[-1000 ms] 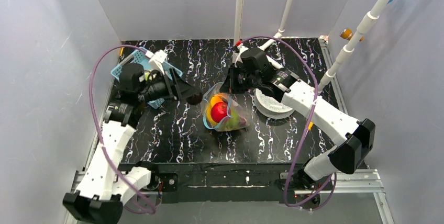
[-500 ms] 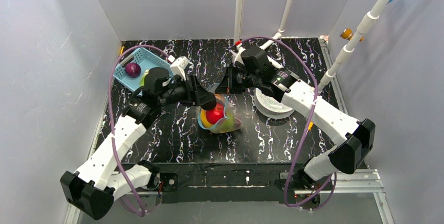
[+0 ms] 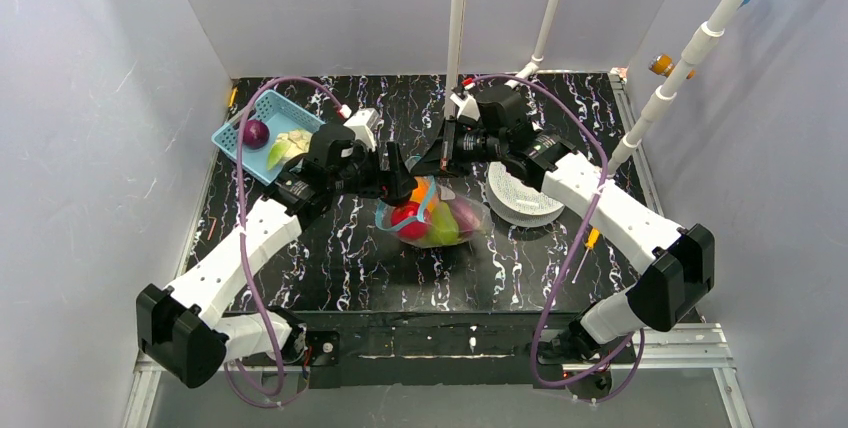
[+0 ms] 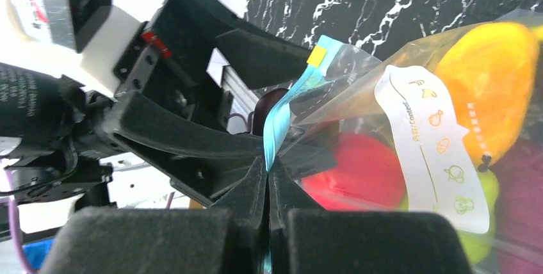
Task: Place the food in the zip-top bag and seal the zipper
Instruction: Place the fake fruit in the zipper food storage bag, then adjust the zipper food storage bag at the center of the board.
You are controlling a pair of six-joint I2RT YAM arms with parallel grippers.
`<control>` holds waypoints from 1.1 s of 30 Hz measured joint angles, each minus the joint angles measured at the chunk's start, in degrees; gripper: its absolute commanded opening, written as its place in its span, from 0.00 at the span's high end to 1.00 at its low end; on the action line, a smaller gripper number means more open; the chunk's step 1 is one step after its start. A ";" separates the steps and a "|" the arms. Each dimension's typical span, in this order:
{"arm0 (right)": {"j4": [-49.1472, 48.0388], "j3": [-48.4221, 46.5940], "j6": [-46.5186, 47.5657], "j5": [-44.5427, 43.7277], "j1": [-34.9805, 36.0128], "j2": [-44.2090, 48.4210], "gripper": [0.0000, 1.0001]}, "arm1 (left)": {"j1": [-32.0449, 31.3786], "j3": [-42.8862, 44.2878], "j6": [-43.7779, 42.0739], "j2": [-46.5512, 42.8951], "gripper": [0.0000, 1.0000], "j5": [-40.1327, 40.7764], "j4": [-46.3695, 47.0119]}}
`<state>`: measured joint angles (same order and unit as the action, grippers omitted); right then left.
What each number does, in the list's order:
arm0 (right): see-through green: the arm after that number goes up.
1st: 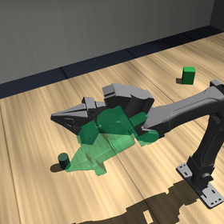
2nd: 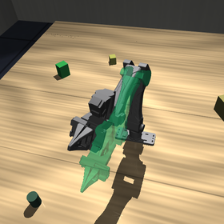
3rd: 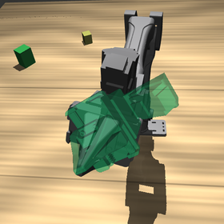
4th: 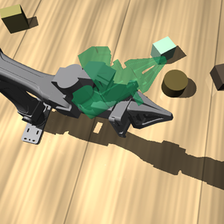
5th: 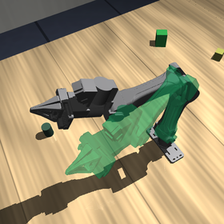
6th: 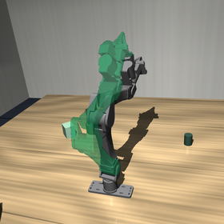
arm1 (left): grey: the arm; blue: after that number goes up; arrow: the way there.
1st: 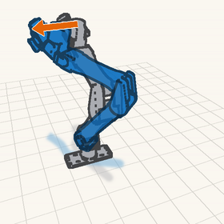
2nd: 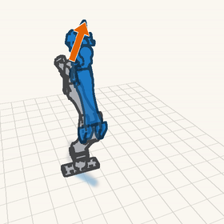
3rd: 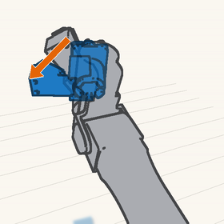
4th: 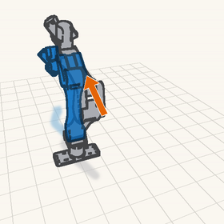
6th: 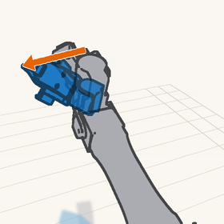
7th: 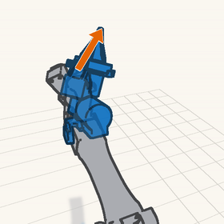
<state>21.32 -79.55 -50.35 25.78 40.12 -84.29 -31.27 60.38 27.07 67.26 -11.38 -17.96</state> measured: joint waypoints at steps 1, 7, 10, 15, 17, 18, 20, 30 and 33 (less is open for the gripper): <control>-0.79 0.24 -0.61 0.66 -0.24 0.00 0.99 | -0.04 0.07 0.17 0.39 0.04 -0.07 -0.28; -4.87 1.62 -3.32 4.50 -2.12 0.02 0.99 | -0.02 4.11 -0.31 0.98 0.02 -0.85 -6.16; -5.95 2.21 -4.00 5.31 -3.06 0.02 0.99 | -0.04 6.14 -0.42 0.31 0.02 -1.31 -8.79; -8.31 3.63 -5.64 7.10 -3.74 -0.07 0.99 | -0.04 8.39 0.50 -2.05 0.02 -0.76 -15.21; -9.16 4.02 -6.43 7.76 -3.76 -0.20 0.99 | -0.04 9.88 1.20 -2.40 0.02 -0.46 -17.62; -9.40 4.15 -6.67 7.96 -3.76 -0.22 0.99 | -0.04 10.10 1.57 -2.71 0.04 -0.33 -18.32; -9.64 4.24 -6.95 8.31 -3.76 -0.22 0.99 | -0.04 9.77 2.56 -4.17 0.12 -0.09 -19.63; -10.86 4.24 -7.78 9.16 -3.76 -0.22 0.99 | -0.02 -0.57 6.95 -17.79 0.48 4.00 -20.52; -10.86 4.24 -7.78 9.18 -3.76 -0.22 0.99 | 0.02 -1.27 8.11 -13.18 0.48 3.52 -18.08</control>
<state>10.46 -75.31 -58.13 34.96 36.36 -84.51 -31.24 59.11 35.18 54.08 -7.86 -36.03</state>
